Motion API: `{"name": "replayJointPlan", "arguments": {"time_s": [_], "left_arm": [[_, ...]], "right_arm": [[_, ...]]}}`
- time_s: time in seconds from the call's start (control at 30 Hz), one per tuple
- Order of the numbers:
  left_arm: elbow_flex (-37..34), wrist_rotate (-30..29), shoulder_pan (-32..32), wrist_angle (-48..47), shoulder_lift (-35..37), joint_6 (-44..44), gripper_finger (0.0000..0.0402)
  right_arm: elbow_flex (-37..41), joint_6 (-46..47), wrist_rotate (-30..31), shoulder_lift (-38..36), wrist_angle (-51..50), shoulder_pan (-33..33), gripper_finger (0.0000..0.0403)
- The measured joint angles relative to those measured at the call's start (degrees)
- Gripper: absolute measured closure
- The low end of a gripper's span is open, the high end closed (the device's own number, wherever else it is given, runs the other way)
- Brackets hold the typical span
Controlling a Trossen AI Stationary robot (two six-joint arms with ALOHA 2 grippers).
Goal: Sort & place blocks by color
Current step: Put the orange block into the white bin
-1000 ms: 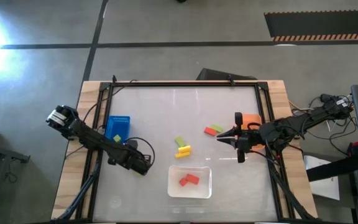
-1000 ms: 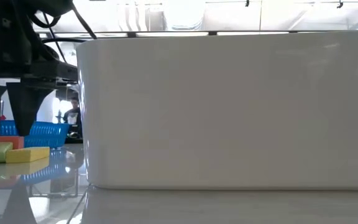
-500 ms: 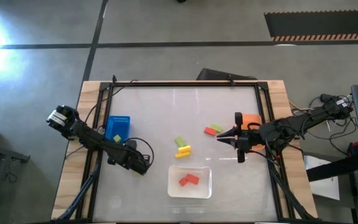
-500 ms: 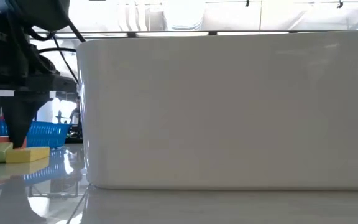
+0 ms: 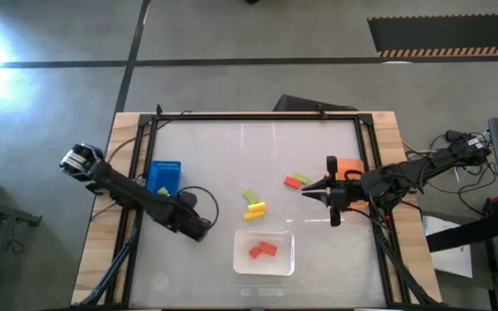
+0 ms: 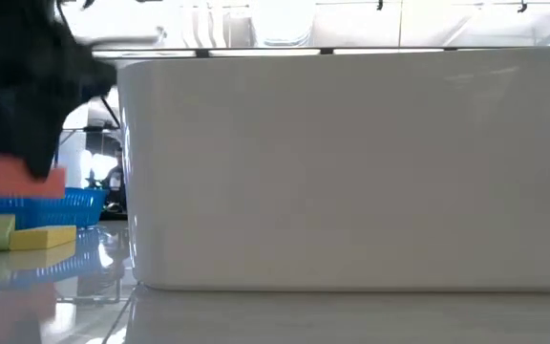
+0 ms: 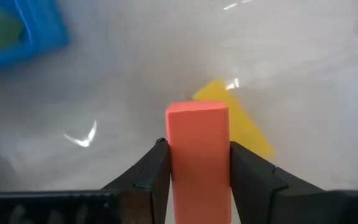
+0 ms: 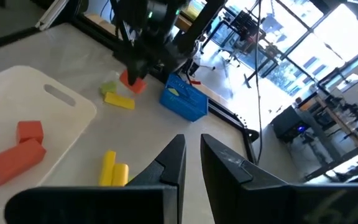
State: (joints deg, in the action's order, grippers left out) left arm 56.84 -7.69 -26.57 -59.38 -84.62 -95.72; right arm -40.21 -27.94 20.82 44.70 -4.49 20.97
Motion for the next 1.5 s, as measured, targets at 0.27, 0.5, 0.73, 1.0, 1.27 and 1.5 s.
{"name": "replayJointPlan", "arguments": {"time_s": [0.27,0.5,0.73,1.0,1.27,1.5], "left_arm": [[15.97,-15.52,-0.02,-4.01,2.38,34.65,0.0287],[18.96,-32.70,0.08,16.66,3.36,73.14,0.0276],[7.78,-26.14,0.31,52.36,3.56,102.42,0.0273],[-4.82,-24.87,0.63,79.70,3.56,108.15,0.0271],[-8.46,-24.72,0.70,90.88,3.52,110.17,0.0270],[-8.41,-24.06,0.72,92.21,3.32,111.19,0.0270]], "right_arm": [[3.87,4.63,-4.27,2.75,10.78,0.00,0.0365],[13.11,4.95,-8.33,9.95,39.01,0.02,0.0365],[15.91,5.85,-9.05,18.95,57.88,0.04,0.0365],[10.89,6.33,-8.89,25.24,60.83,0.02,0.0331],[3.64,8.56,-8.79,30.95,60.61,-0.02,0.0211],[-2.11,8.67,-7.03,36.11,60.56,-0.83,0.0126]]}}
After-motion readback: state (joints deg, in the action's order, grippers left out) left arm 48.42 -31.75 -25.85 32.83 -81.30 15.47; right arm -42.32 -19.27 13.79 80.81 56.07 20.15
